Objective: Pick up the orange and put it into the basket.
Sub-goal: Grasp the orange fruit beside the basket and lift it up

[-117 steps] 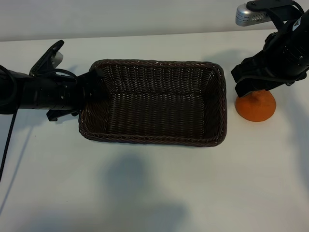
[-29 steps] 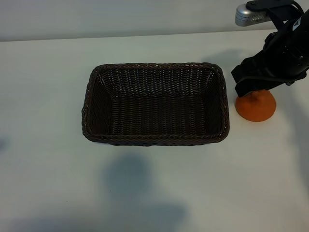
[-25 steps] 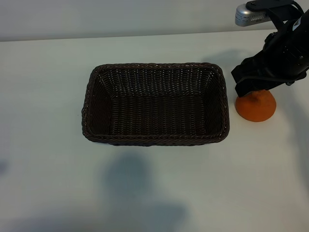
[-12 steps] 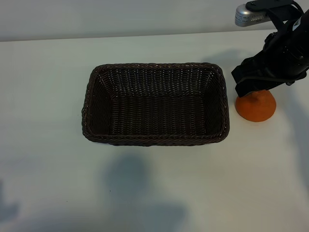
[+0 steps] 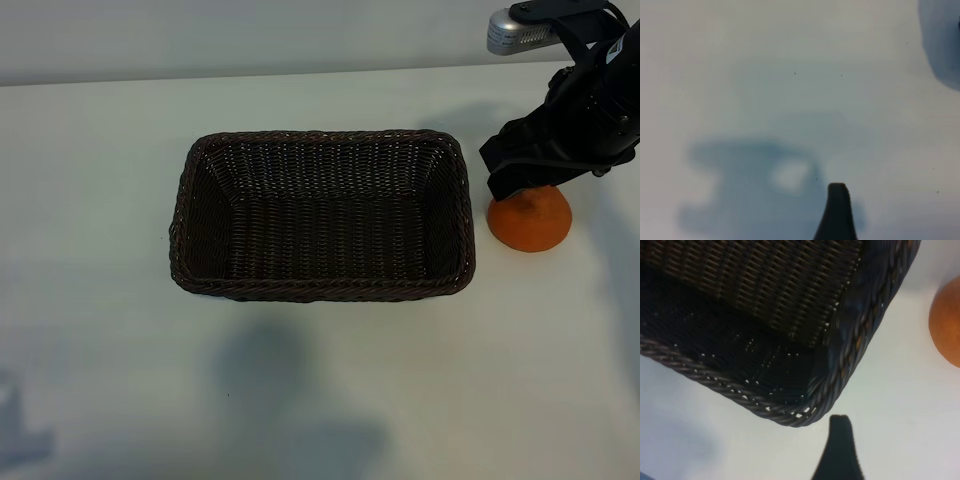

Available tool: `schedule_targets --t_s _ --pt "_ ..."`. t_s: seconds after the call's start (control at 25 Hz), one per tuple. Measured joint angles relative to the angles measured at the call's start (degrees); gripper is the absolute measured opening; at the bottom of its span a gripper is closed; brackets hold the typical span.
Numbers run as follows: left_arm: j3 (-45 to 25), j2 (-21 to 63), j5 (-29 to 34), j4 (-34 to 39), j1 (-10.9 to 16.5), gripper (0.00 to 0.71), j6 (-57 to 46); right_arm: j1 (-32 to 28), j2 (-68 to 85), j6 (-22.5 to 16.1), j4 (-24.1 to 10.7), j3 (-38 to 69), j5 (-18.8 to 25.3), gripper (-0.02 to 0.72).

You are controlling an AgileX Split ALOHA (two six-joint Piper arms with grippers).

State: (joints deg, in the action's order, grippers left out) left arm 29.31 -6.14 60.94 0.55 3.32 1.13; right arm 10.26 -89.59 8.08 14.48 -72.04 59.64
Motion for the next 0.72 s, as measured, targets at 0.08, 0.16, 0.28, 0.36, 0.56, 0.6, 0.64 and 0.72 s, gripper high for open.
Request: schedule_targets --t_s 0.08,0.16,0.28,0.36,0.56,0.6,0.64,0.72 --pt "-0.2 0.0 0.3 0.0 0.0 0.596 0.0 0.0 0.0 0.0 0.0 0.0 0.0 0.547" --pt "-0.6 0.0 0.6 0.0 0.0 0.596 0.1 0.0 0.0 0.0 0.0 0.0 0.0 0.547" --pt "-0.7 0.0 0.9 0.0 0.0 0.596 -0.1 0.0 0.0 0.0 0.0 0.0 0.0 0.547" --pt "-0.7 0.0 0.9 0.0 0.0 0.595 -0.1 0.0 0.0 0.0 0.0 0.0 0.0 0.547" --pt "-0.7 0.2 1.0 -0.1 0.0 0.595 -0.1 0.0 0.0 -0.5 -0.6 0.0 -0.8 0.547" --pt "-0.7 0.5 0.9 -0.1 0.0 0.595 -0.1 0.0 0.0 -1.2 -1.4 0.0 -1.4 0.547" --pt "-0.7 1.3 1.0 -0.1 0.0 0.595 -0.1 0.0 0.0 -2.1 -2.3 0.0 -1.9 0.547" --pt "-0.7 3.8 1.1 -0.1 0.0 0.595 -0.1 0.0 0.0 -4.0 -4.2 0.0 -3.2 0.547"
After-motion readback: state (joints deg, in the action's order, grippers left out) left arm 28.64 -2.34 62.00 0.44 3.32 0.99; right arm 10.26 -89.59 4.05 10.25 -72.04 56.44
